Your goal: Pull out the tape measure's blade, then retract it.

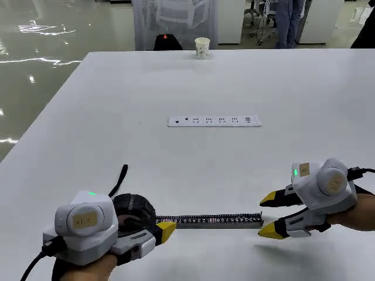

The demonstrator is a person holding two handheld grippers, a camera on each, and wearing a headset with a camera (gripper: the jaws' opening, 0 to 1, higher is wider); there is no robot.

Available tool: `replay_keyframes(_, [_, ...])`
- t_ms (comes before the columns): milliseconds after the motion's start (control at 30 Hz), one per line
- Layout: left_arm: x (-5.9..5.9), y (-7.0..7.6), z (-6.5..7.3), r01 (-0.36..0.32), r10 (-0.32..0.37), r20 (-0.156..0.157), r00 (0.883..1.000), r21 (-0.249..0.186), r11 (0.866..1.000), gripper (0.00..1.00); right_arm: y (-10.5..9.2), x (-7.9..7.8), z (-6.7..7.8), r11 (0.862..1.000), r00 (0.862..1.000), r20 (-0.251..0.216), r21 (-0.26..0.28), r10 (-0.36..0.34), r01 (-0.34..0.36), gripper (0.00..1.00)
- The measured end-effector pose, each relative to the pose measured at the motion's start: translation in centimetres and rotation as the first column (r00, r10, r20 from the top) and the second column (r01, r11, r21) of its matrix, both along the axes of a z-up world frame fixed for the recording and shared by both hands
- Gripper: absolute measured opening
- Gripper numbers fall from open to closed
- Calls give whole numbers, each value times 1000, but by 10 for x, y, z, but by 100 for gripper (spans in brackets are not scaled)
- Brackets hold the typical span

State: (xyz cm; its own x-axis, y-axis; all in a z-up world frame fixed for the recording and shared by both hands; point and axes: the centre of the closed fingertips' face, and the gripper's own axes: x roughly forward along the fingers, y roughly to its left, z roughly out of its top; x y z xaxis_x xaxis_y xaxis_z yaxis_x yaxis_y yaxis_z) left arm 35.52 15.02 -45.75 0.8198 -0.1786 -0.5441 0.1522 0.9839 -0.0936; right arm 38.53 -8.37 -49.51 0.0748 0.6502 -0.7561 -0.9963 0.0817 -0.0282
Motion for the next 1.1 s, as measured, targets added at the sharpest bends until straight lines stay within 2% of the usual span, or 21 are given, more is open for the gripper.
replay_keyframes(433, [9,4,-11,-46,46,-29,999,-24,999,86,2,5,-11,1000,1000,-5,-21,23,-23,23])
replay_keyframes(800, [12,10,-18,-101,100,-53,994,-16,995,73,1,5,-17,998,999,-8,-35,53,-53,17])
replay_keyframes(1100, [14,13,-25,-125,124,-73,990,-15,992,70,2,6,-21,997,998,-11,-33,69,-69,14])
